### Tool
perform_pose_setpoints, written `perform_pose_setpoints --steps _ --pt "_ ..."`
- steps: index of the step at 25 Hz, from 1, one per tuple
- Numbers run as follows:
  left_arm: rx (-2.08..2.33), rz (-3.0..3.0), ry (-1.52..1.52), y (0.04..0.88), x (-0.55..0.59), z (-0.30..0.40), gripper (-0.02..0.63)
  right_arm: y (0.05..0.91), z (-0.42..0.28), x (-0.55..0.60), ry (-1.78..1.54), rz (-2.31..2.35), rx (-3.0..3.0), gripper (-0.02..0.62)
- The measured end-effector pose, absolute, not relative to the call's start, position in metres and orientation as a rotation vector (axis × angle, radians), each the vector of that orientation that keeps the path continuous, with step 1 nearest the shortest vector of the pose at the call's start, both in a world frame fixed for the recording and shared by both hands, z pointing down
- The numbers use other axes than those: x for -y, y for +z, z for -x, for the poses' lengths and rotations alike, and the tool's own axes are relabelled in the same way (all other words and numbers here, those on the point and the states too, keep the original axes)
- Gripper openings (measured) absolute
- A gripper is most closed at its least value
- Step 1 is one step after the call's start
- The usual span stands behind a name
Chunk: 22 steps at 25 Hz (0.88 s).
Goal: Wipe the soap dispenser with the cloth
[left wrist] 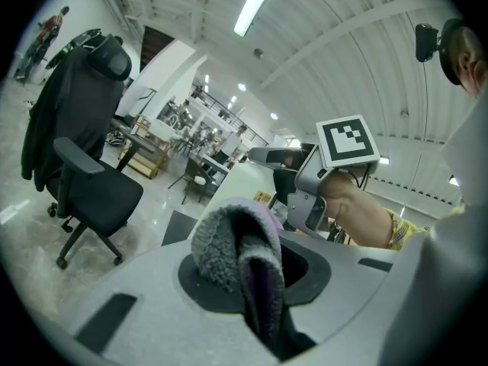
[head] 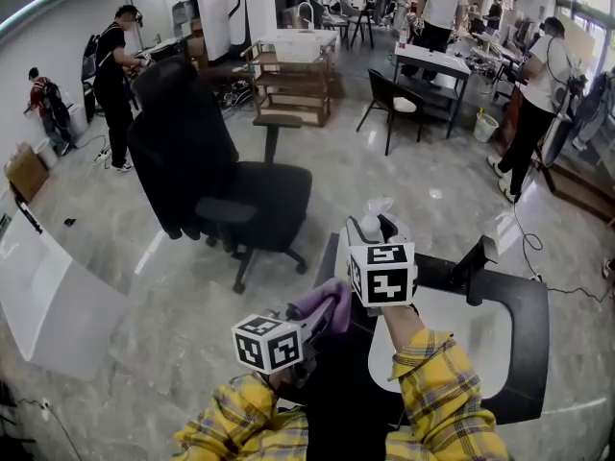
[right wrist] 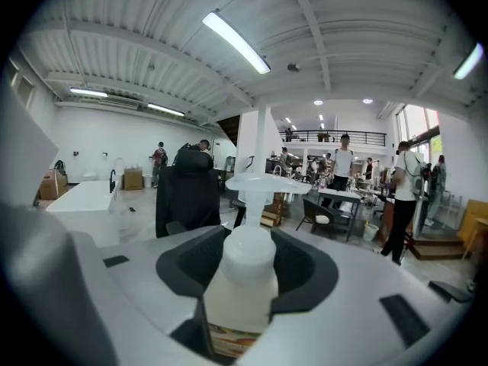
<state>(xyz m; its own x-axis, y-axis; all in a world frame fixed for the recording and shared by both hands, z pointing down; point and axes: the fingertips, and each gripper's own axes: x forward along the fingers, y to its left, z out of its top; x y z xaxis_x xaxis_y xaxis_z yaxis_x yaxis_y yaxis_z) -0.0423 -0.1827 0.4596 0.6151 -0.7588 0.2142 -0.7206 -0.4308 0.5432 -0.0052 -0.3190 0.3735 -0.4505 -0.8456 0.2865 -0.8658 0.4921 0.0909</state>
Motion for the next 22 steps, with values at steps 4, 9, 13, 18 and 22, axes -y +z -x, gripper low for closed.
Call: perform_pose_setpoints --steps 4,9,13,18,22 --pt "1.157 -2.239 -0.088 0.459 0.184 0.04 0.049 0.373 0.002 0.319 0.117 -1.517 2.416 0.181" --pt "1.154 -2.248 -0.094 0.456 0.187 0.039 0.049 0.372 0.002 0.32 0.106 -1.583 2.392 0.181" --pt "1.145 -2.256 -0.096 0.454 0.189 0.038 0.049 0.373 0.005 0.318 0.104 -1.49 2.461 0.183" --pt "1.133 -2.258 -0.097 0.452 0.19 0.037 0.049 0.369 0.011 0.31 0.14 -1.183 2.663 0.213" --pt "1.125 -2.263 -0.097 0.452 0.191 0.038 0.049 0.37 0.006 0.305 -0.025 -0.962 2.711 0.227"
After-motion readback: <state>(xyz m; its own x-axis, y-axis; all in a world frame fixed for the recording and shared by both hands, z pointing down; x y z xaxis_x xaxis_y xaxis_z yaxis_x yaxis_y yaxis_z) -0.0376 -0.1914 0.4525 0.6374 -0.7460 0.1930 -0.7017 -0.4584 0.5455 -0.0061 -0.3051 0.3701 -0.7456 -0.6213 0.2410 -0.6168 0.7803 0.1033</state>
